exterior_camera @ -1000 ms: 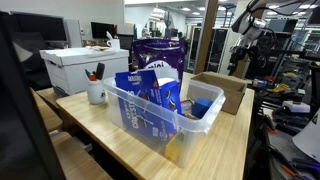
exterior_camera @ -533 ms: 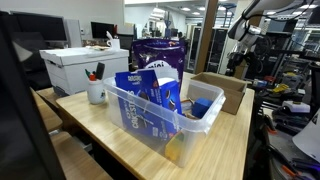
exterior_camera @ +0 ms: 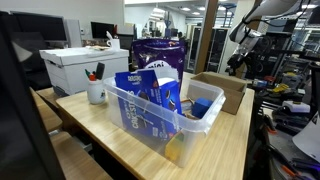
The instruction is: Close the cardboard box and position it nicely on the table top
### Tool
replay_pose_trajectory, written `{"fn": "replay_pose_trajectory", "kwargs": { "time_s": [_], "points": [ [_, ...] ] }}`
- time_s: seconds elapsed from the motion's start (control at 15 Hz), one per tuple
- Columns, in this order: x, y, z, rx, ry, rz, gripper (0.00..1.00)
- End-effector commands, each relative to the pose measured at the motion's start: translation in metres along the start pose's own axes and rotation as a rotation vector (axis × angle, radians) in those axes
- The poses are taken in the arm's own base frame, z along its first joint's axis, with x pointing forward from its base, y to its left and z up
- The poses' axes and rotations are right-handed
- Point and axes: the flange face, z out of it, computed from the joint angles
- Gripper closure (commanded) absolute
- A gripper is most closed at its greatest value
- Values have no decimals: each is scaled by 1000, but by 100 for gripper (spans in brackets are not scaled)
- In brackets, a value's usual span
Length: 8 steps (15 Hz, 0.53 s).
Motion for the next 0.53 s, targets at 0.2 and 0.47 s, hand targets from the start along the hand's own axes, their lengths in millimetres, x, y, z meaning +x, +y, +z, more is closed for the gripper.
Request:
{"fn": "replay_pose_trajectory", "kwargs": {
  "time_s": [0.2, 0.47],
  "points": [
    [-4, -21, 28, 70, -79, 20, 0],
    [-5, -43, 51, -30, -109, -40, 25]
  ]
}}
